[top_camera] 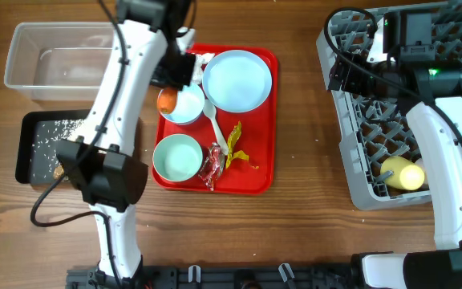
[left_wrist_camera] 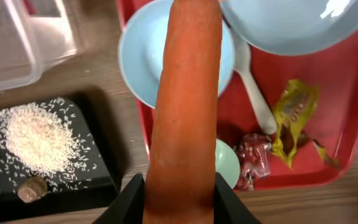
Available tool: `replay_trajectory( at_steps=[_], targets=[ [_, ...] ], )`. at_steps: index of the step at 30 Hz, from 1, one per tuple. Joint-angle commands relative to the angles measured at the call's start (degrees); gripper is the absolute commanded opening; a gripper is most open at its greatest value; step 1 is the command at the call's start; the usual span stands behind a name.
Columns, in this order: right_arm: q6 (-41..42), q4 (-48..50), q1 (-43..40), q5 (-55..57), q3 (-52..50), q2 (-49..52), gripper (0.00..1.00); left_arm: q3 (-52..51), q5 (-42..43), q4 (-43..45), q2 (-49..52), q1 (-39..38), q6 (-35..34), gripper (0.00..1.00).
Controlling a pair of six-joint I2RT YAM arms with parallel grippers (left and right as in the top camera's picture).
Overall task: Sort waste into correct bins and load items into the dishwasher rack
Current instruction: 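Carry the carrot left and set it on the black tray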
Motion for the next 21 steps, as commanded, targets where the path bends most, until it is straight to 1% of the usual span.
replay_trajectory(
  at_steps=[1,4,7,9,11,14,15,17,18,20,21],
  targets=[
    [-0.7,0.09,0.04,1.01,0.61,0.13,0.91,0.48,-0.5,-0.17,-0.98,2.38,-3.56,0.1],
    [-0.76,-0.37,0.04,1.05,0.59,0.13,0.91,0.35,-0.7,-0.17,-1.2,4.44,-4.17,0.09],
    [-0.76,-0.35,0.04,1.22,0.59,0.13,0.91,-5.38,-0.79,-0.17,-4.28,9.11,-4.59,0.09],
    [-0.74,-0.11,0.02,1.22,0.59,0.13,0.91,-12.68,-1.88,-0.15,-8.31,14.38,-6.1,0.07],
    [-0.72,0.24,0.04,1.2,0.59,0.13,0.92,-19.67,-1.9,-0.11,-12.31,21.24,-6.82,0.06],
    [-0.68,0.59,0.04,1.2,0.59,0.13,0.92,-24.59,-2.03,0.42,-13.4,30.16,-8.28,0.06],
    [-0.68,0.52,0.04,1.18,0.59,0.13,0.92,-28.33,-2.03,3.17,-13.38,34.45,-8.46,0.07],
    [-0.68,0.44,0.04,1.2,0.59,0.13,0.92,-35.06,-1.97,9.2,-13.38,39.54,-9.49,0.07],
    [-0.7,0.44,0.04,1.2,0.59,0.13,0.92,-39.12,-1.44,13.14,-13.38,42.12,-11.5,0.04],
    [-0.68,0.63,0.04,1.2,0.59,0.13,0.92,-46.34,1.46,22.56,-13.38,45.99,-12.09,0.04],
    [-0.68,0.55,0.04,1.2,0.59,0.13,0.92,-48.98,1.44,26.88,-13.38,47.32,-14.43,0.04]
  ],
)
